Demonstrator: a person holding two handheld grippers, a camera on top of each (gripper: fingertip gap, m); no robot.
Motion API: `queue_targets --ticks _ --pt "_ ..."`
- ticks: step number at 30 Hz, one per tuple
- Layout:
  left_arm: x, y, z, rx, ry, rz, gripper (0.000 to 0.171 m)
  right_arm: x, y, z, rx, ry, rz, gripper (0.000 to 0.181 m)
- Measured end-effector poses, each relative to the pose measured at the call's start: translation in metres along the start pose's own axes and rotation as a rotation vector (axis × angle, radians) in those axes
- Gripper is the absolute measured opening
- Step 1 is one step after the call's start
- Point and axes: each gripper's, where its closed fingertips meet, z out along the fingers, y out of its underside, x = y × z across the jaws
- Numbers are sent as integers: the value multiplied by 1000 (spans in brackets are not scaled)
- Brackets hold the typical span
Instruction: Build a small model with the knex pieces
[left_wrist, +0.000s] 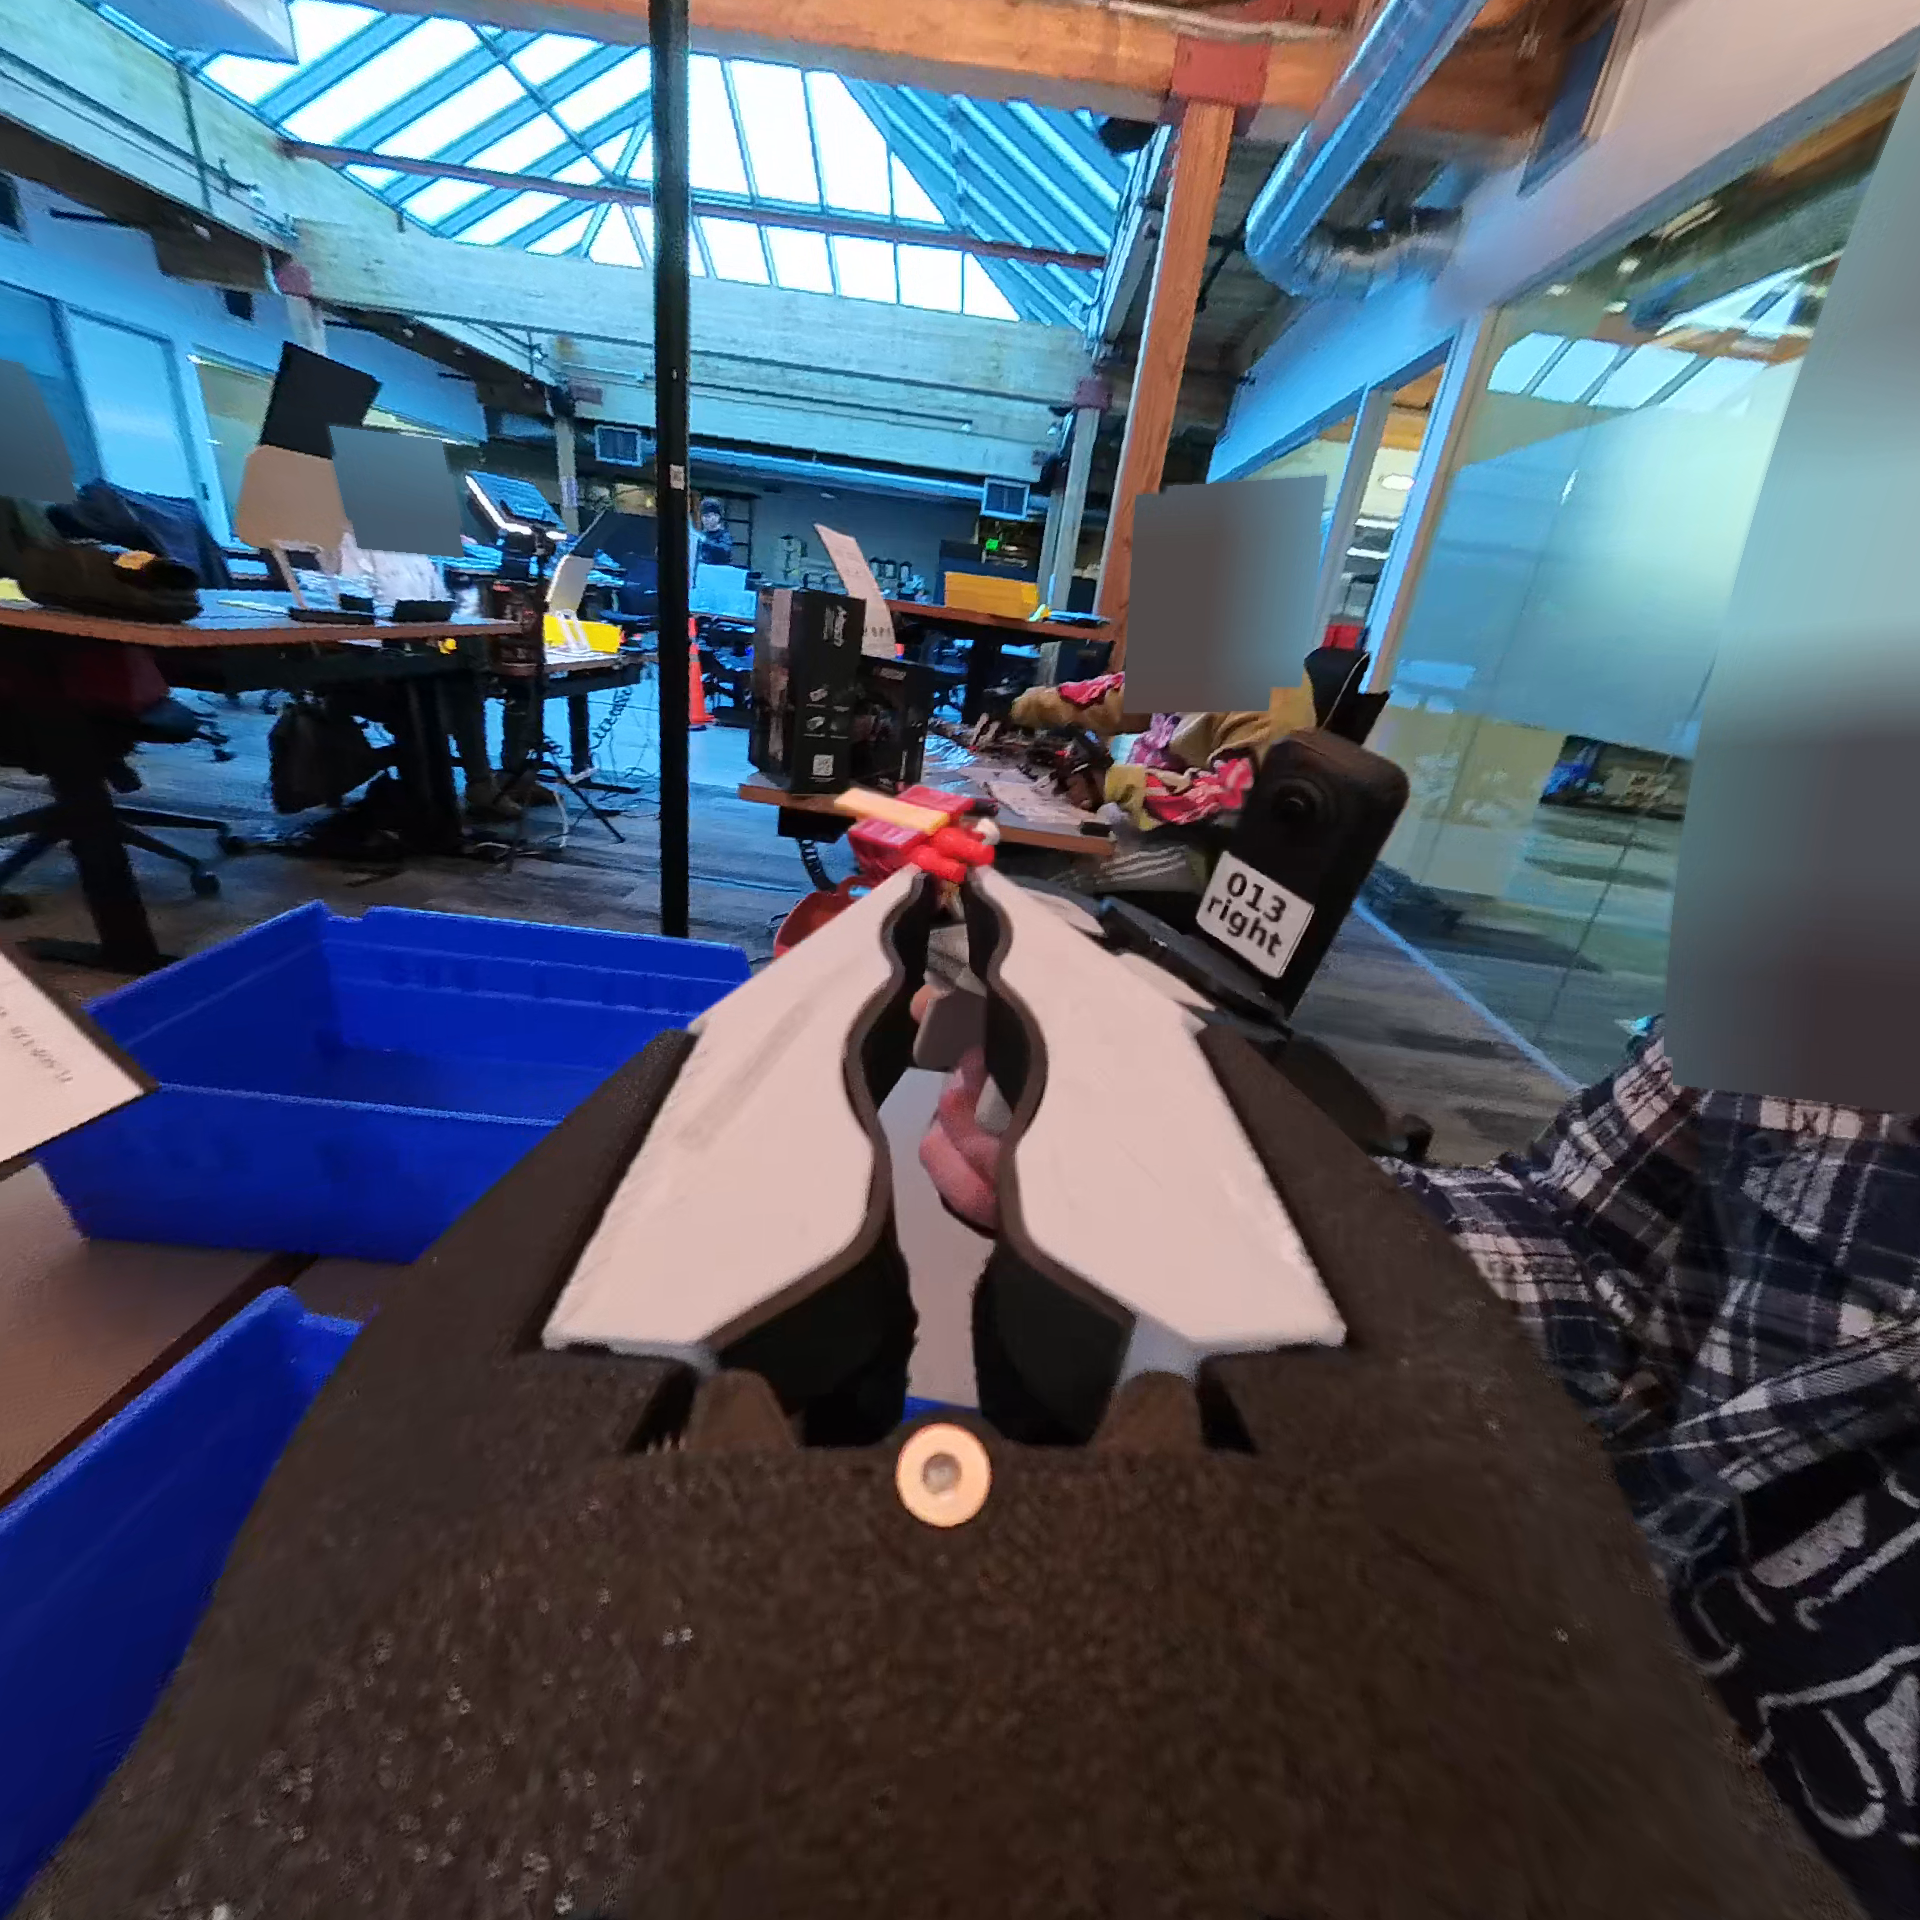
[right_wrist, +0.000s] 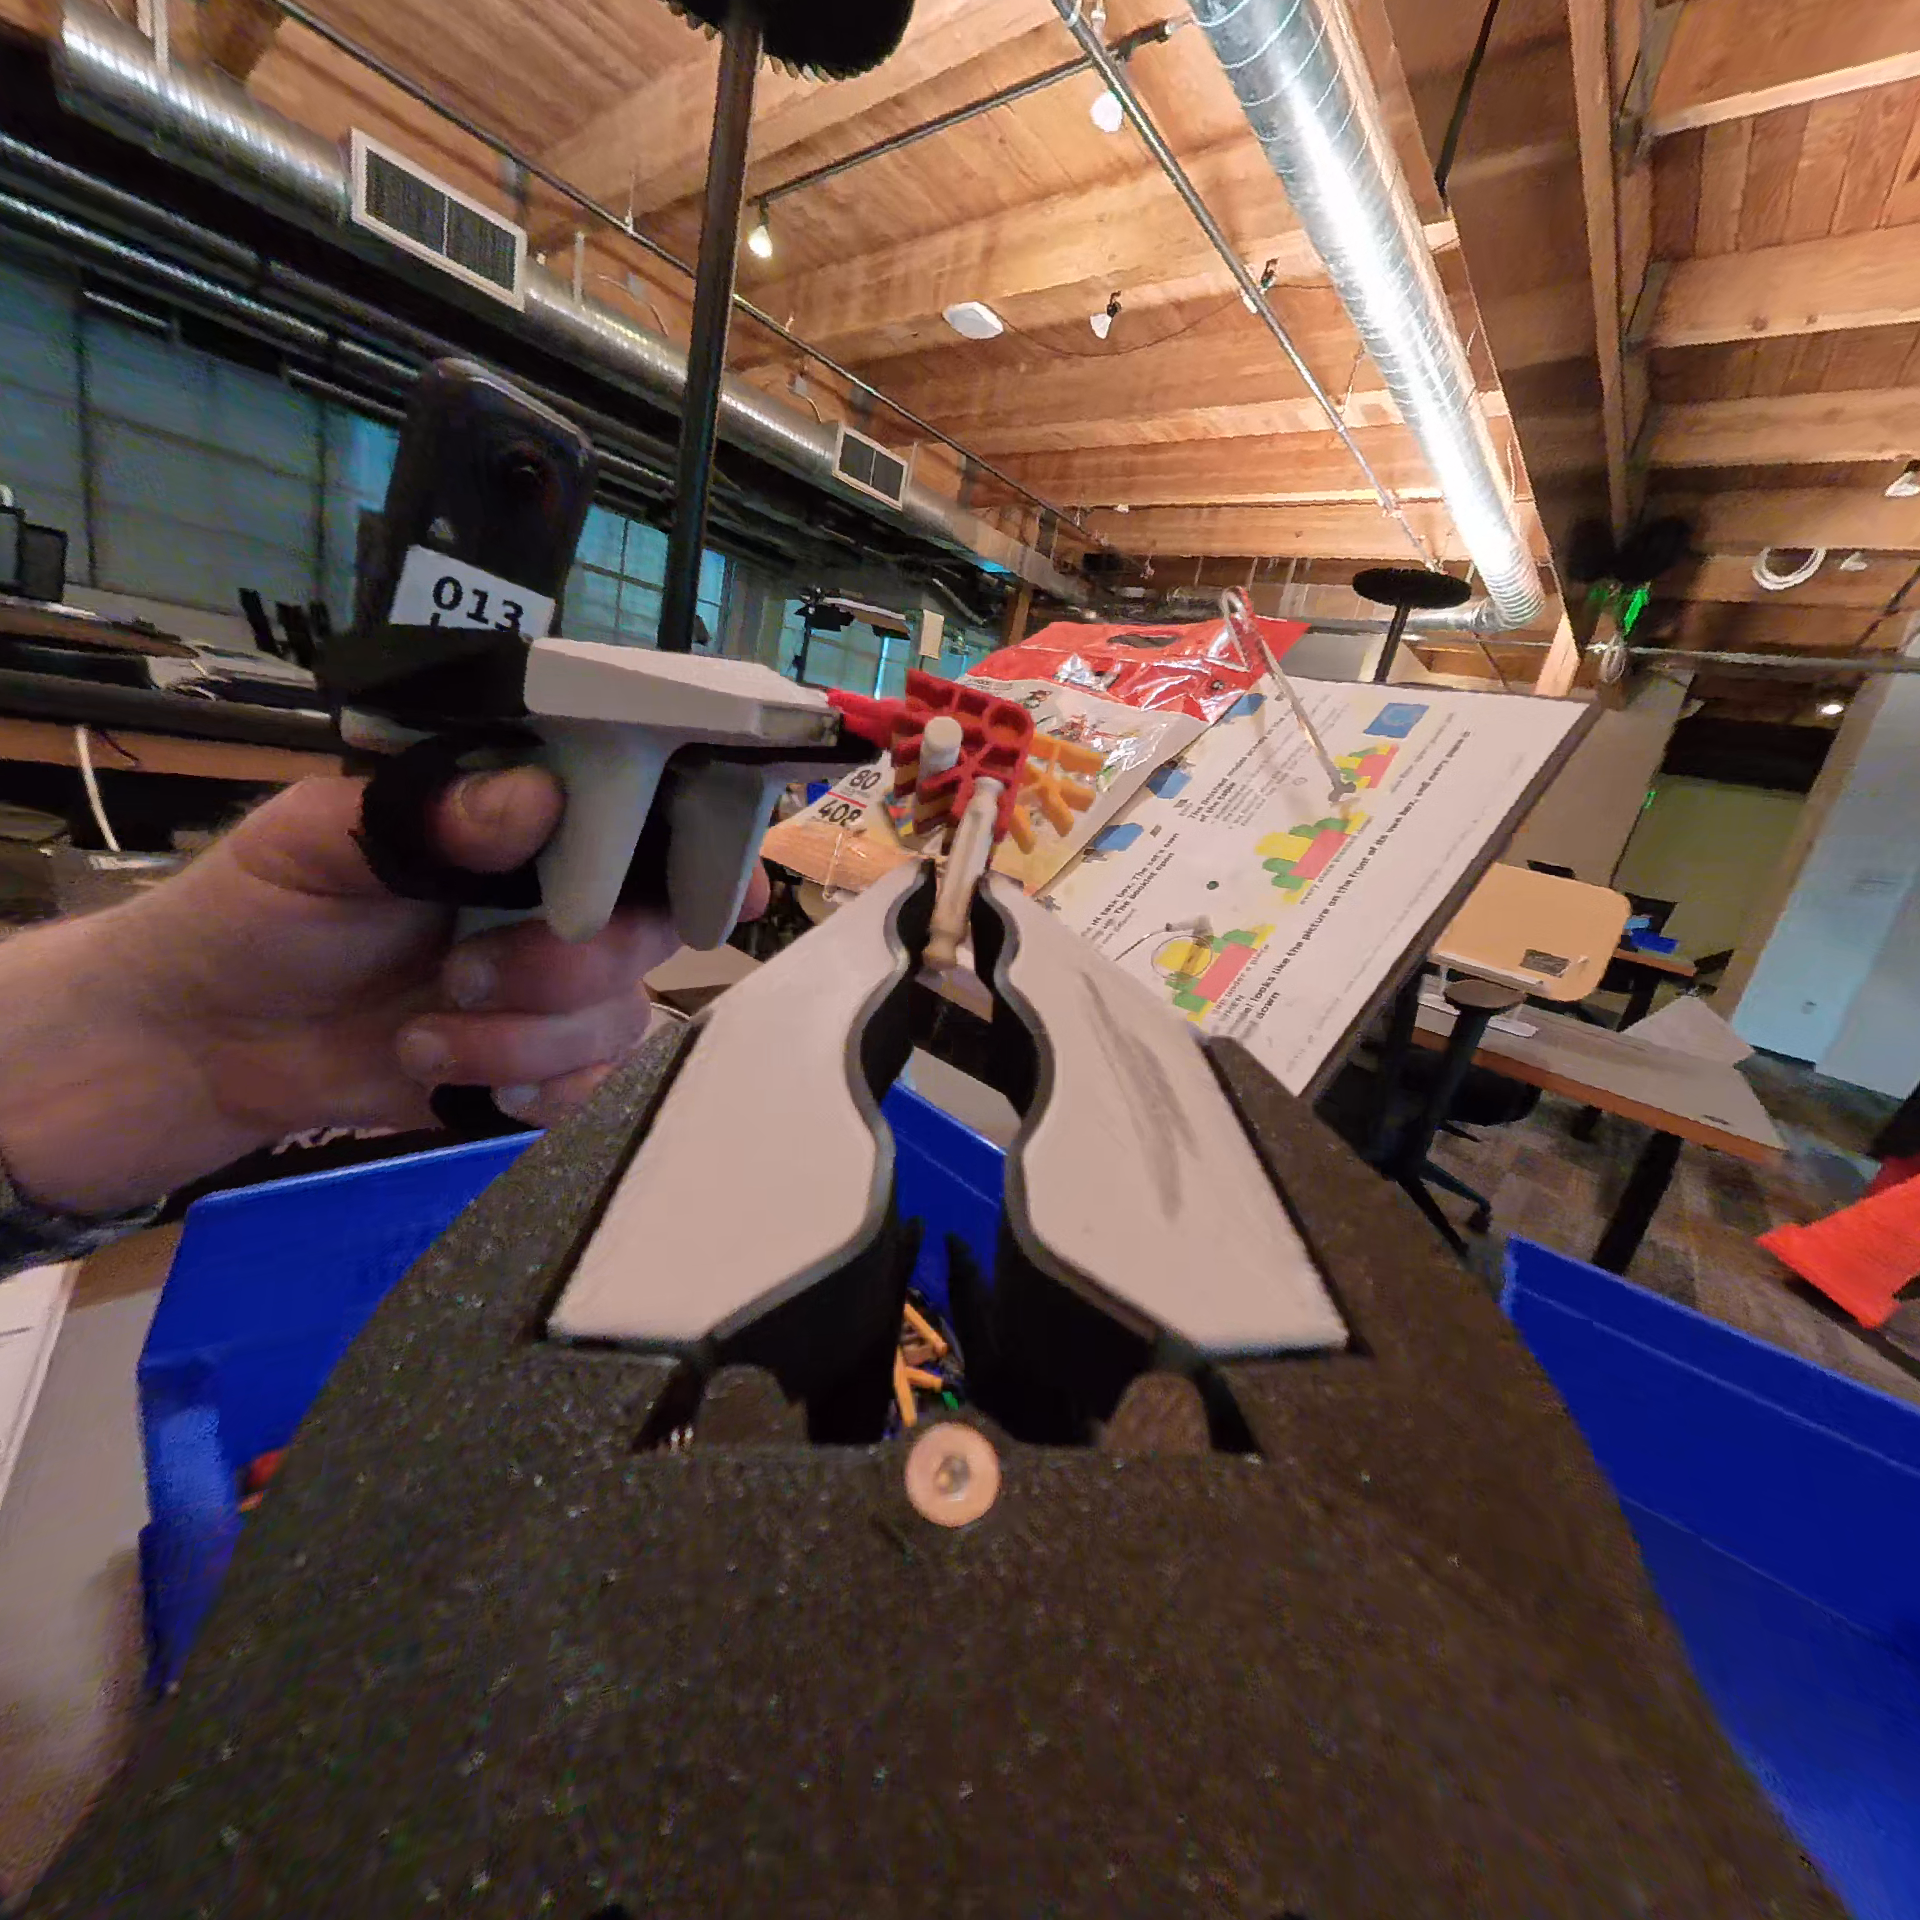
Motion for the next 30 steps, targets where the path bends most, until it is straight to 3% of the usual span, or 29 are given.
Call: queue_targets --ticks 4,11,15,22,30 --pt "-4 2 -2 -4 -8 -12 2 0 4 1 -40 30 -119 7" --pt "-8 13 -3 -142 -131 298 0 4 12 3 -41 20 -74 7" --pt "-9 16 -6 -165 -116 293 0 7 10 2 -29 37 -88 5" --pt "-16 17 -8 -164 -89 126 43 9 17 2 -75 97 -241 5" --pt "-10 23 -5 -163 -42 144 14 -3 12 3 -51 57 -249 6"
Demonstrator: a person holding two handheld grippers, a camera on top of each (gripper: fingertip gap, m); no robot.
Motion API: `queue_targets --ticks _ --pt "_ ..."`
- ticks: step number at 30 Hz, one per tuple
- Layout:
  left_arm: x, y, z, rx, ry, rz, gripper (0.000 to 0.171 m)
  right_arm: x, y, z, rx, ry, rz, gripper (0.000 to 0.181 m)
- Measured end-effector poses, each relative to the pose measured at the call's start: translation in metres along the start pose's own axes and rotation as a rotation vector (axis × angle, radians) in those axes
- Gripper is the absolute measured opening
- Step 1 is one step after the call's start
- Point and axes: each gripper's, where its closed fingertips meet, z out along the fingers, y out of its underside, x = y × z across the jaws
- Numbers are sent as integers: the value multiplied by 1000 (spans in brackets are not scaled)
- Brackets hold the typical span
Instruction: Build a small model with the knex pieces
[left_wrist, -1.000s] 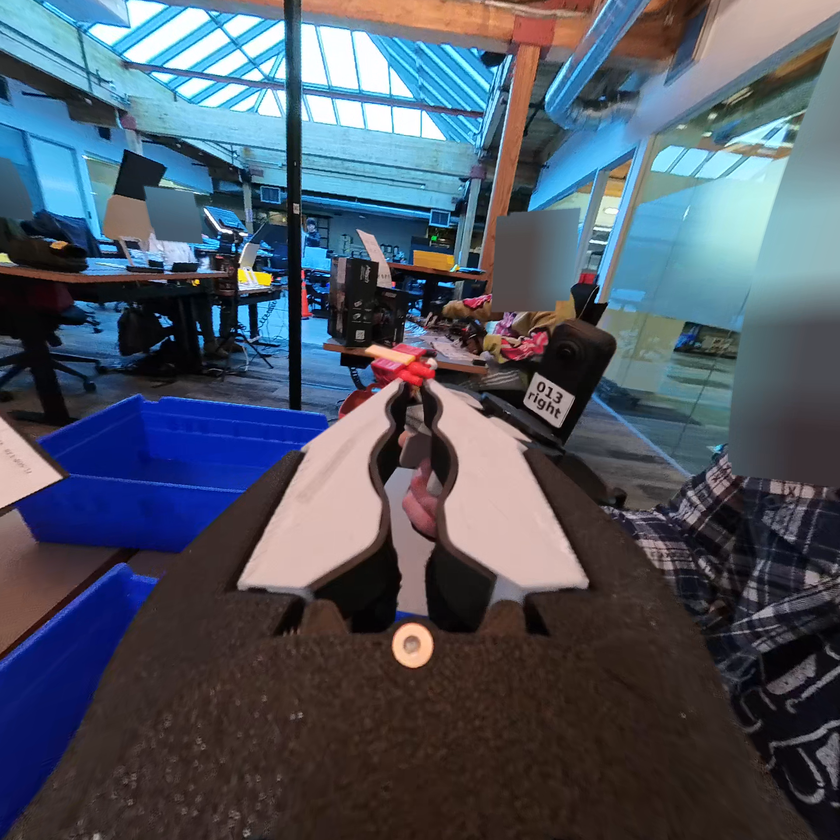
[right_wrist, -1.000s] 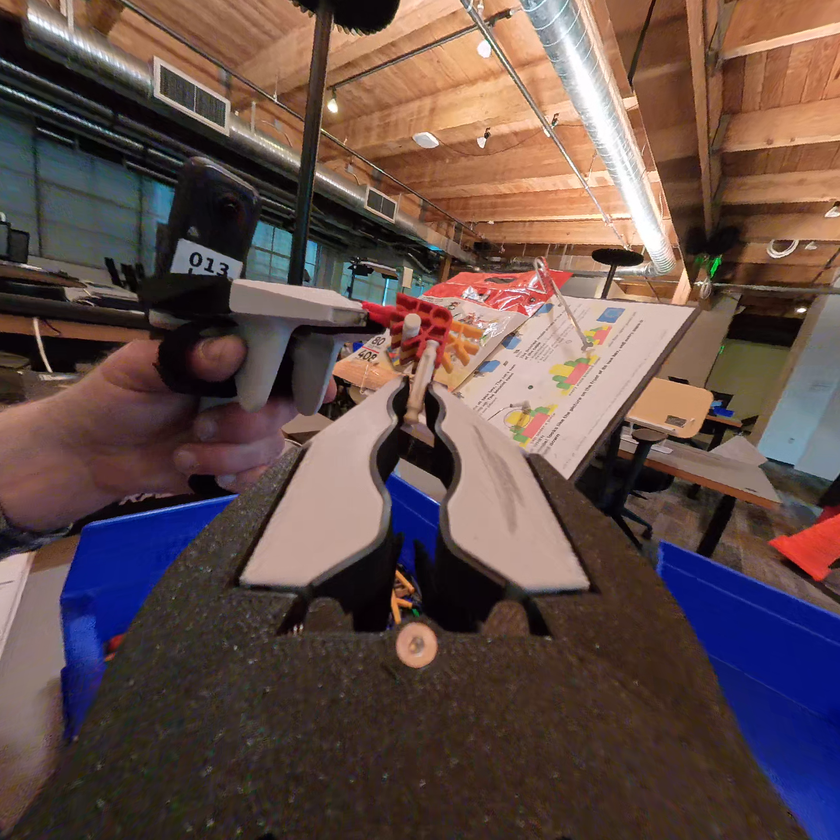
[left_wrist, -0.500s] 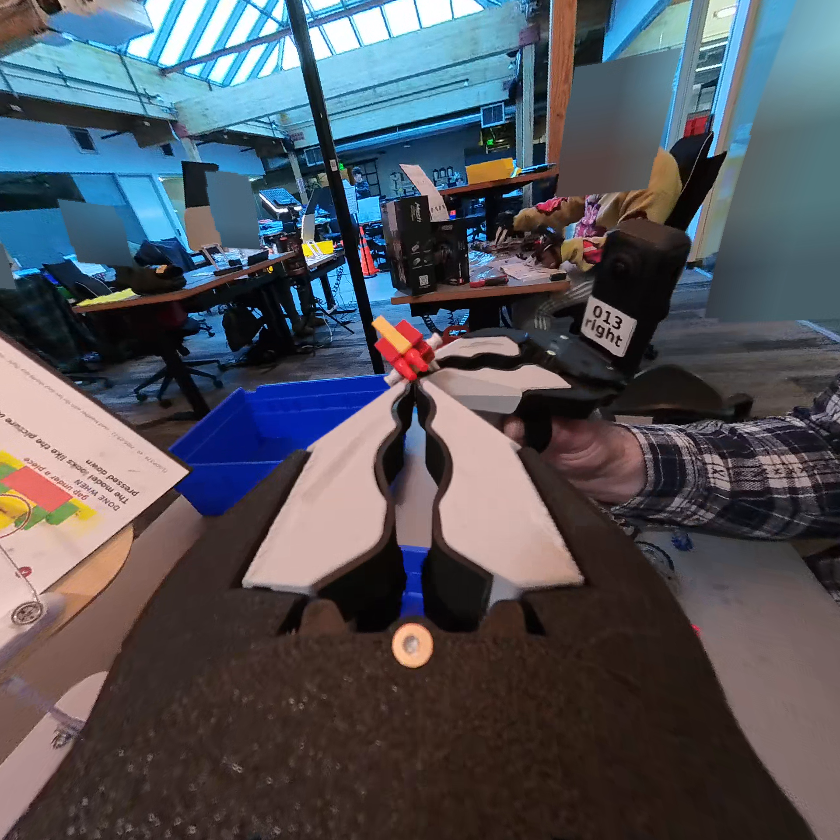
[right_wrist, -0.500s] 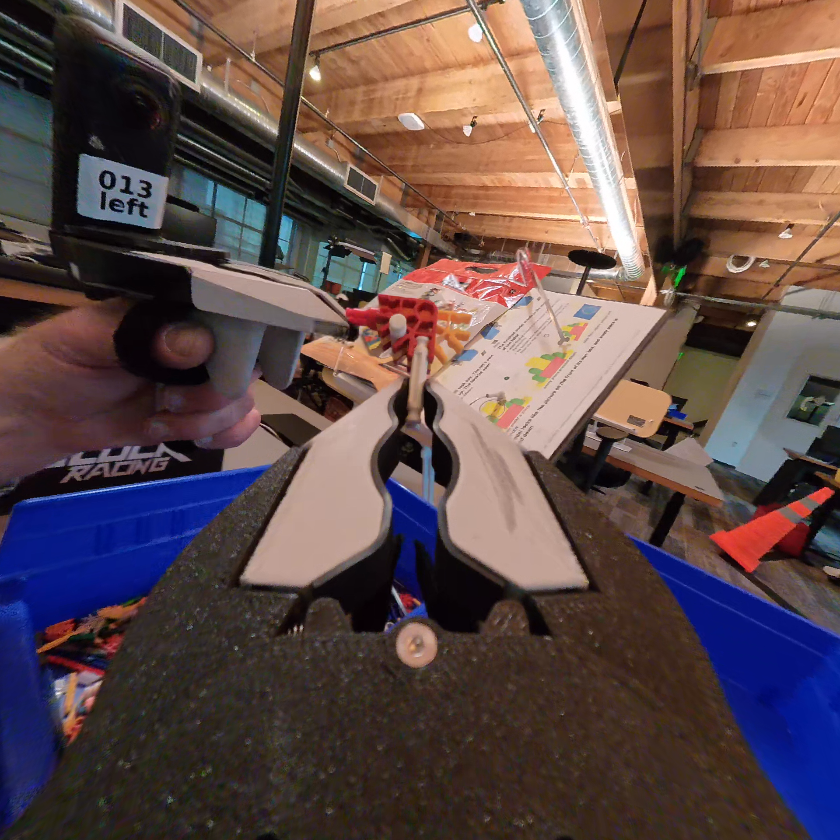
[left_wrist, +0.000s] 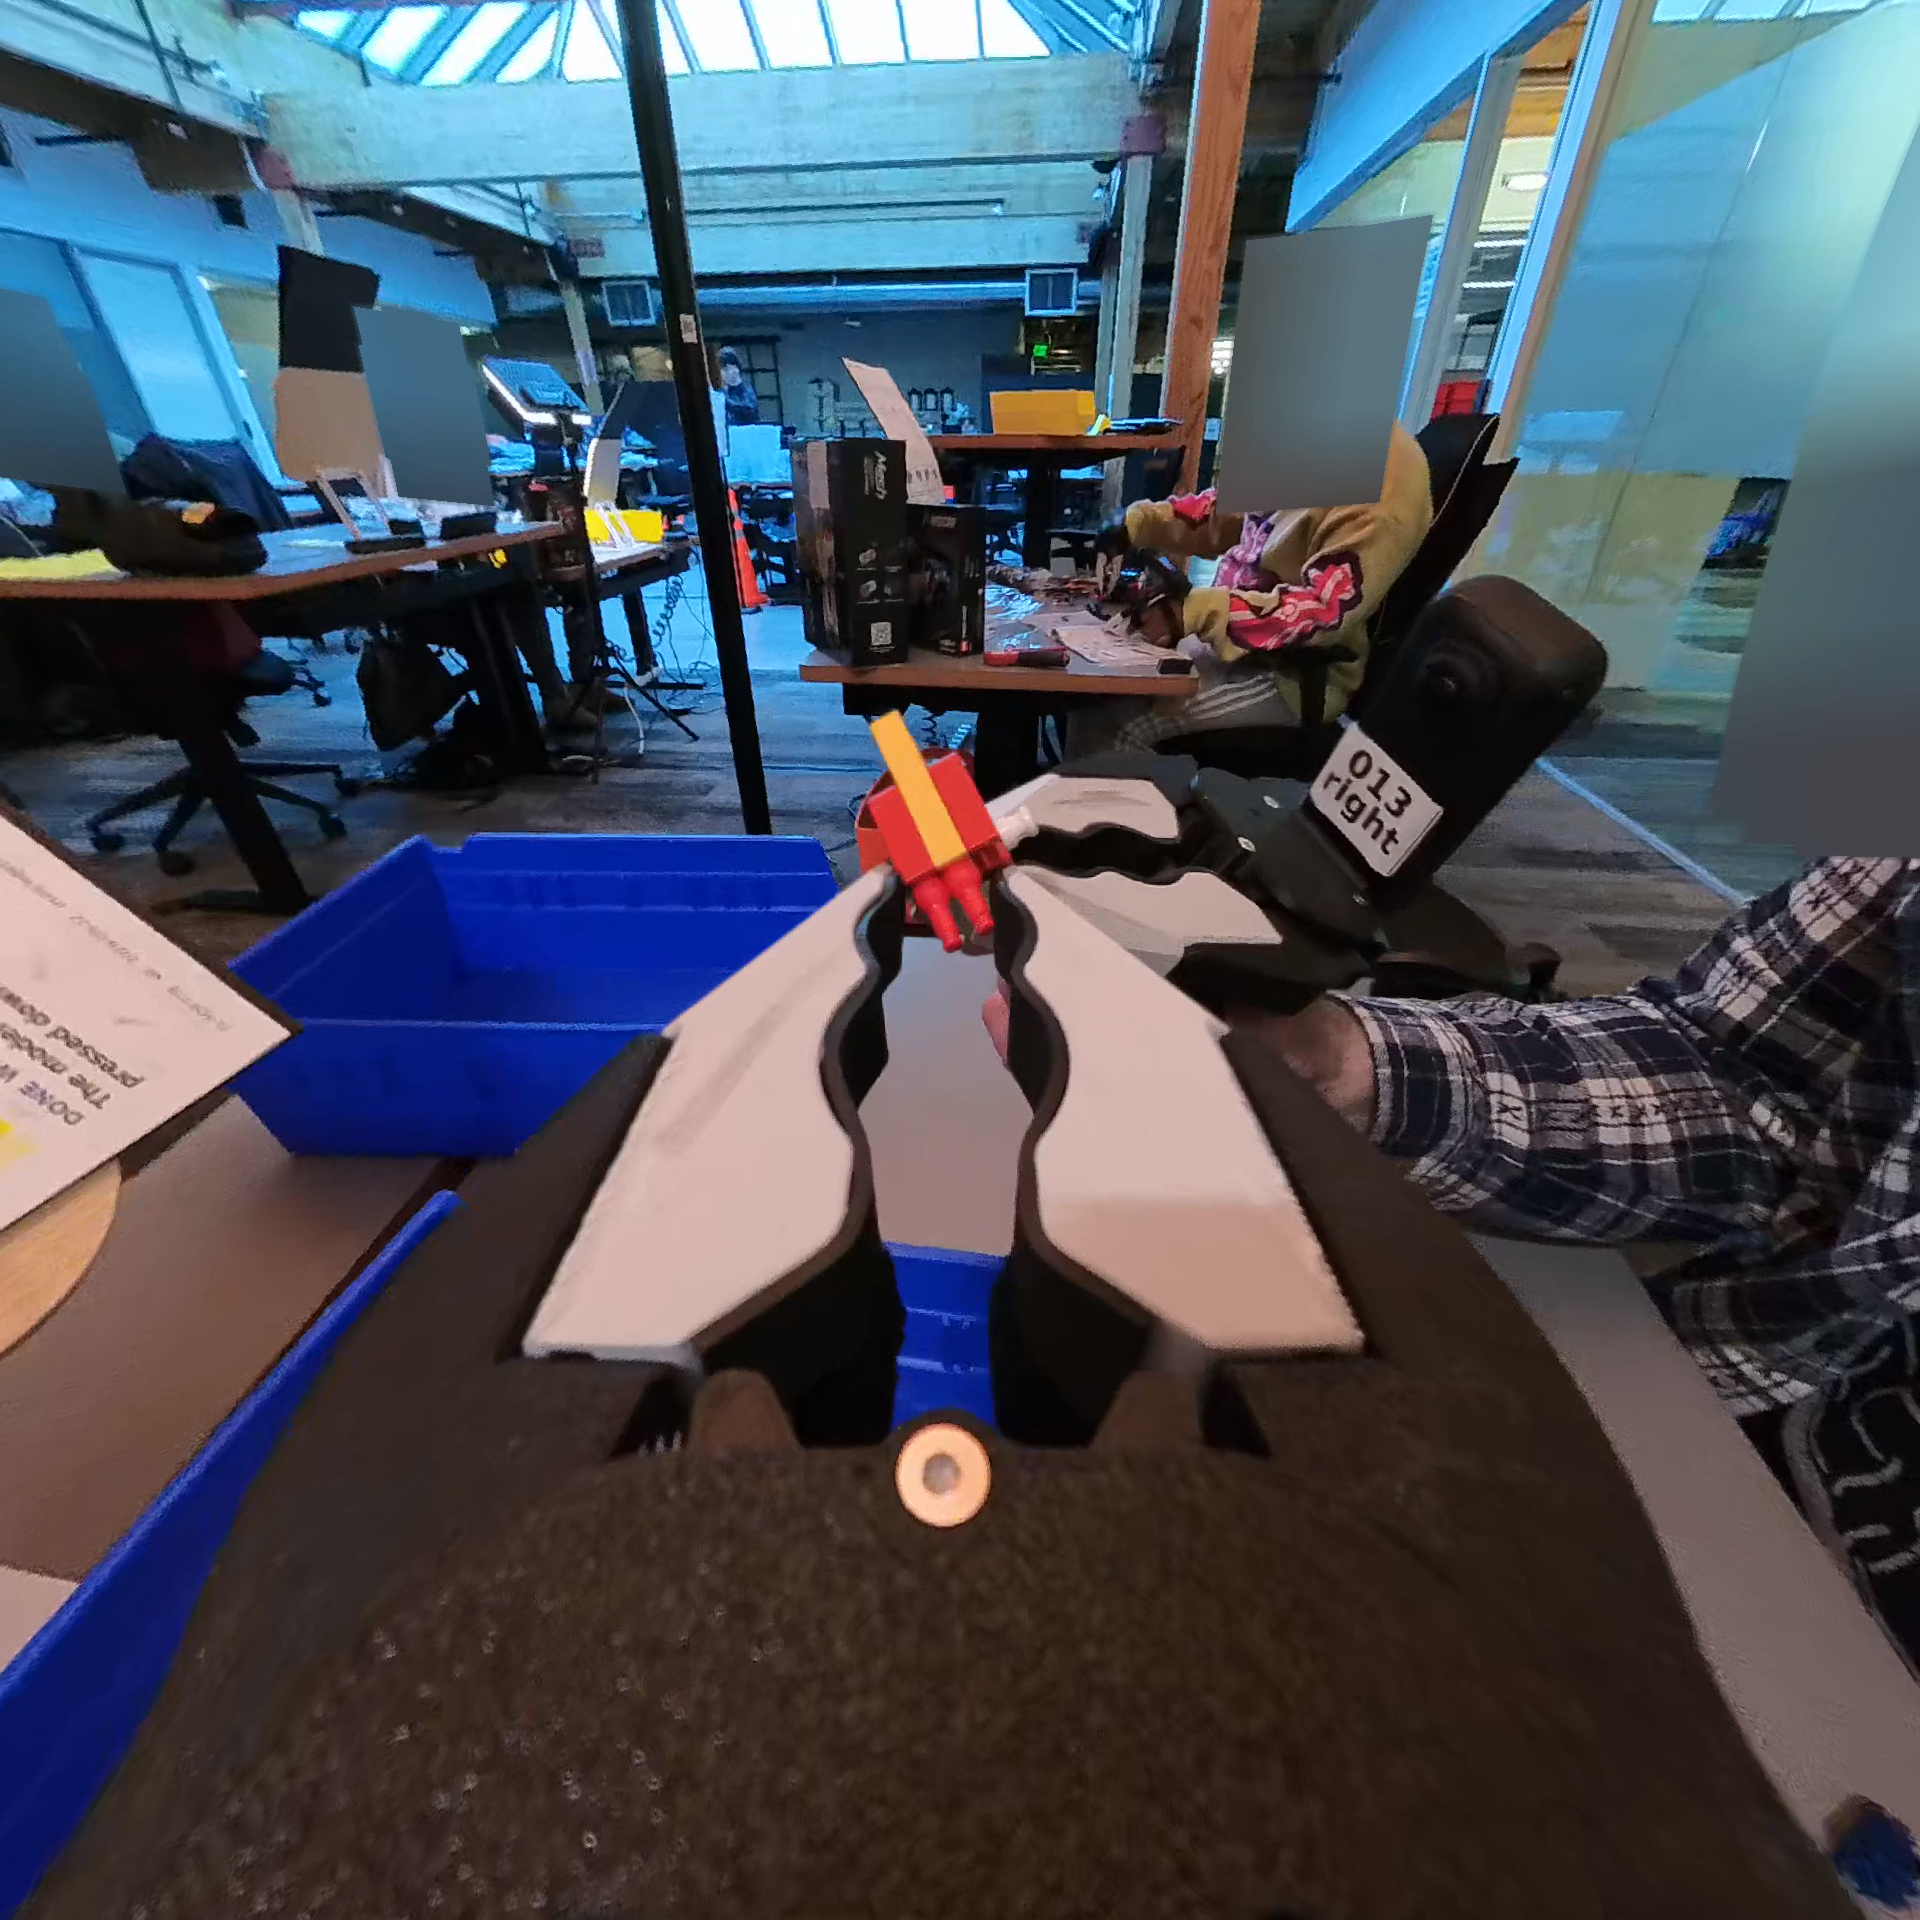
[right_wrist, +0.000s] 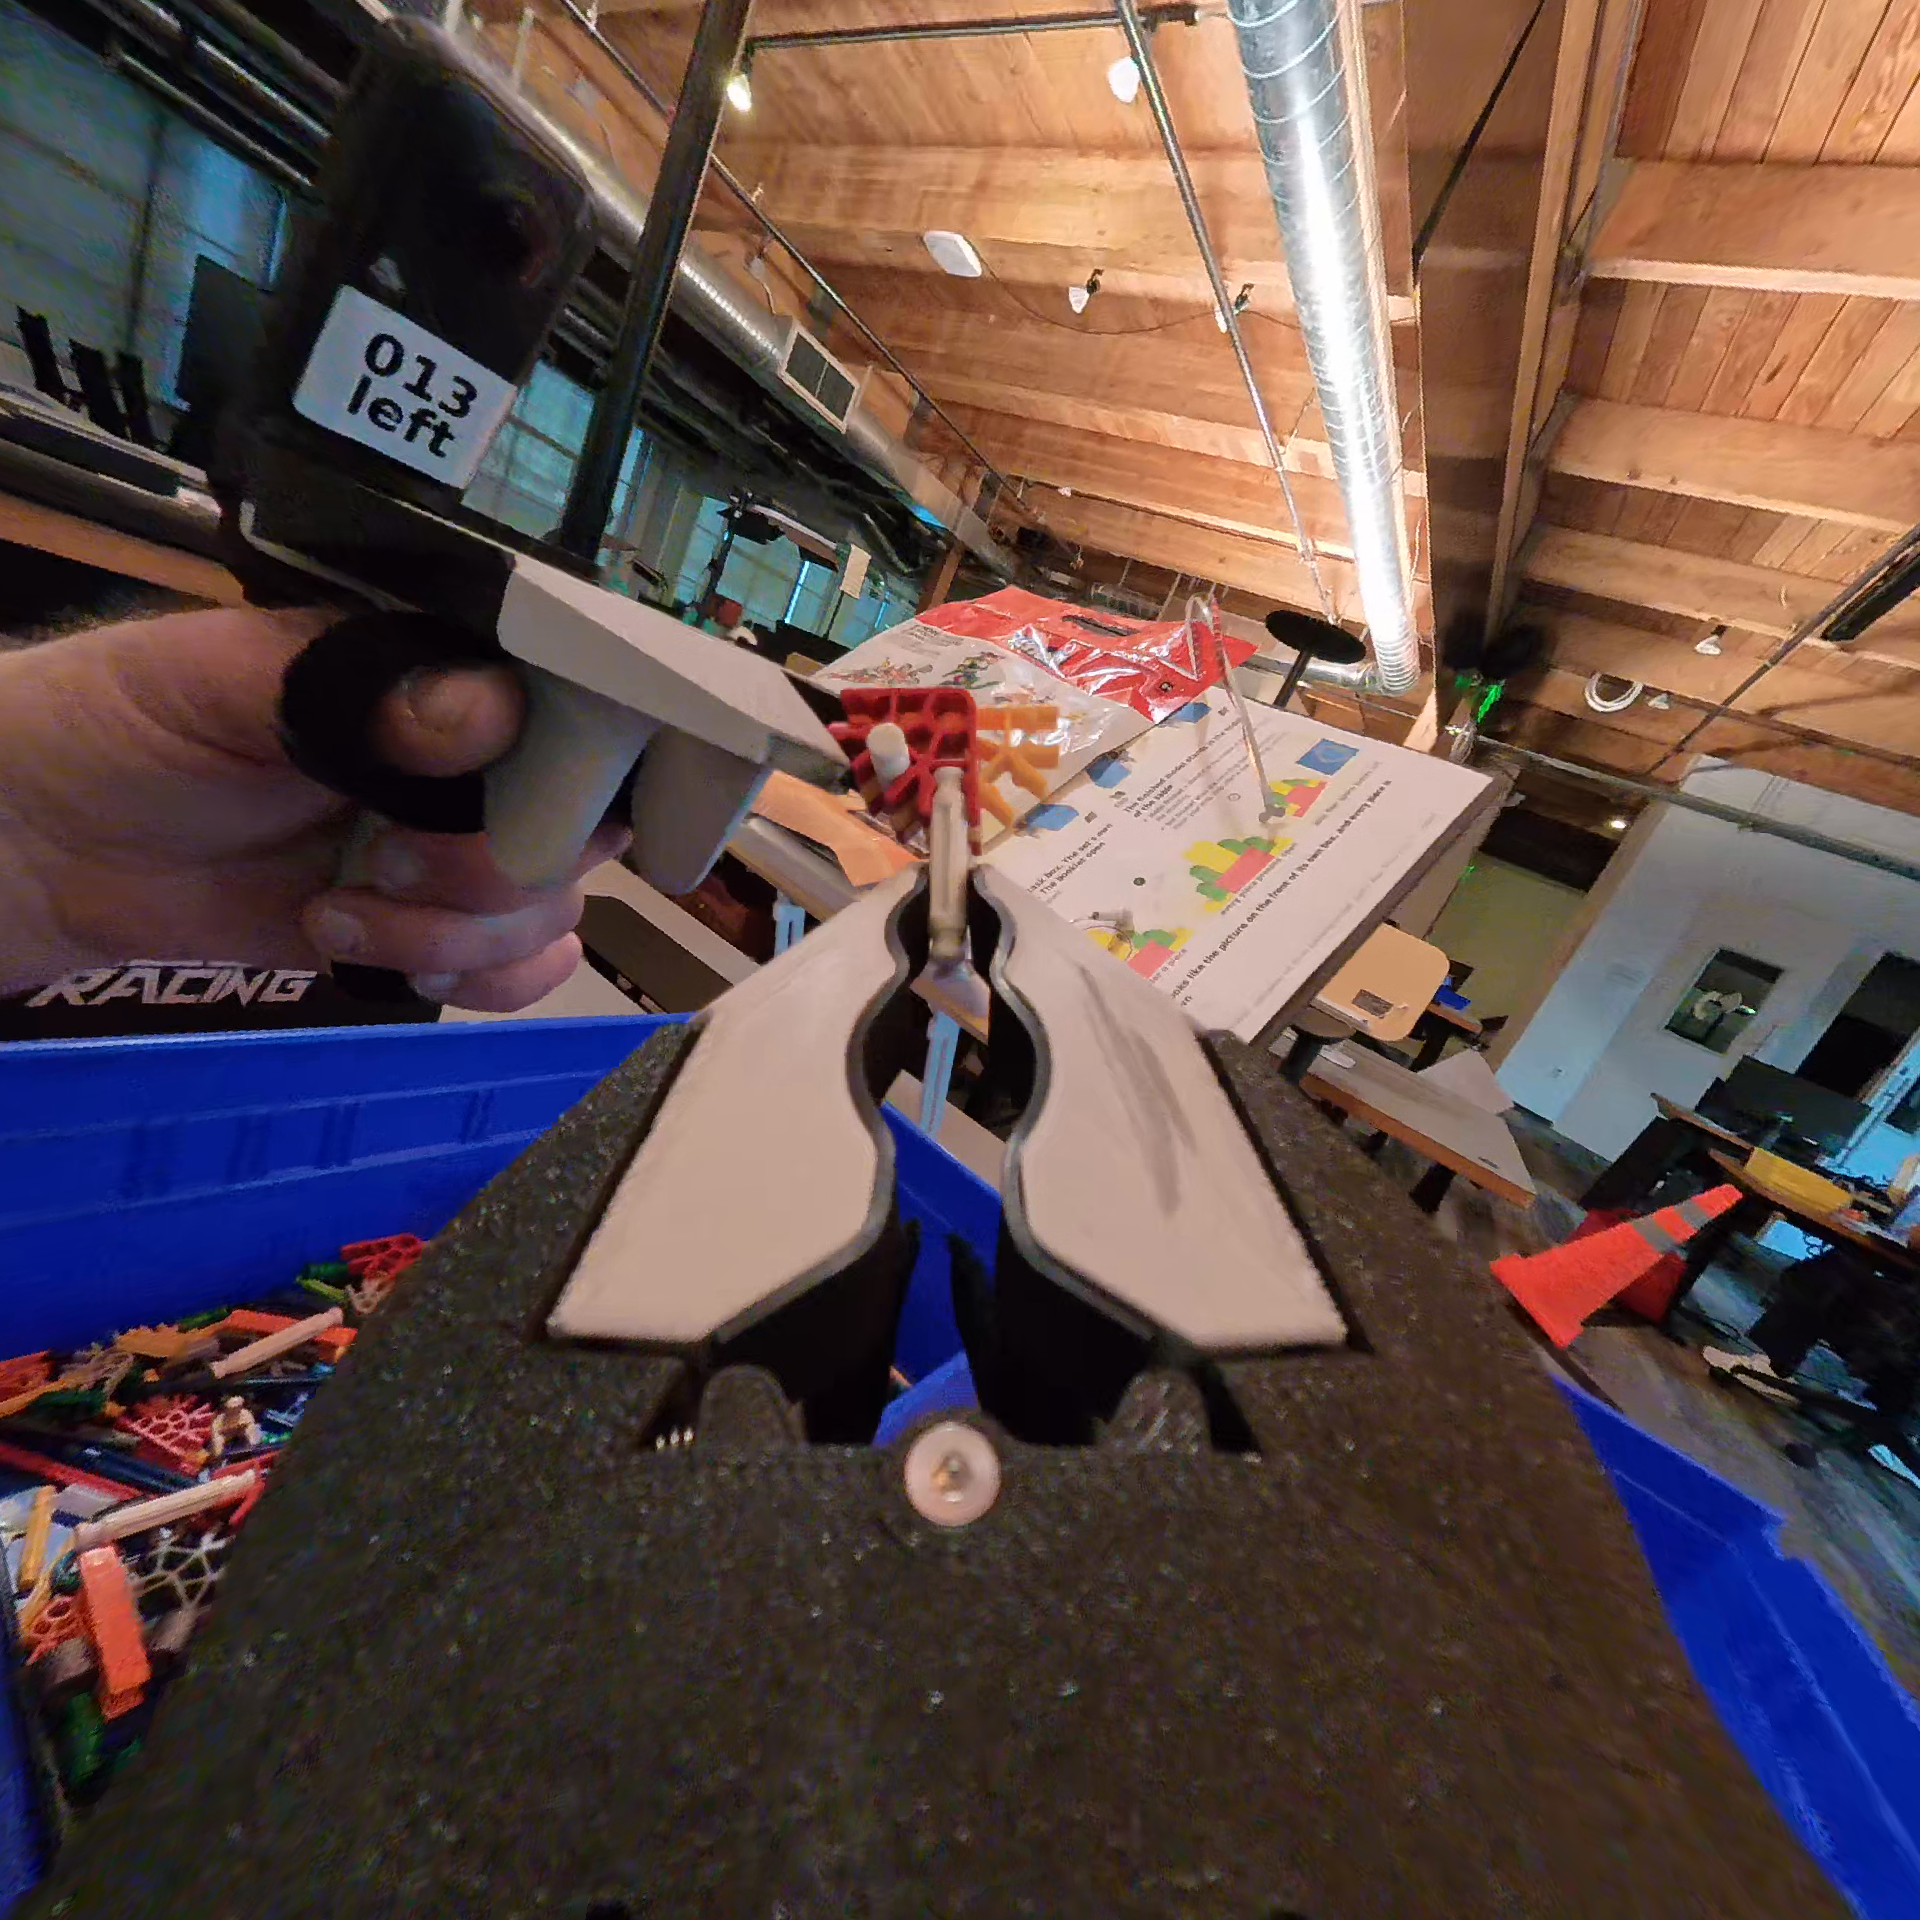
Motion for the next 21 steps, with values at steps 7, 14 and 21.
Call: queue_targets --ticks 7,14,21 --pt "2 -3 -4 -1 1 41 12 0 -5 -4 24 -42 34 17" --pt "-3 8 -8 -73 1 44 13 -9 2 -2 -50 -60 -66 7" --pt "-7 11 -17 -140 -27 46 36 -6 15 -1 -138 -12 -232 4"
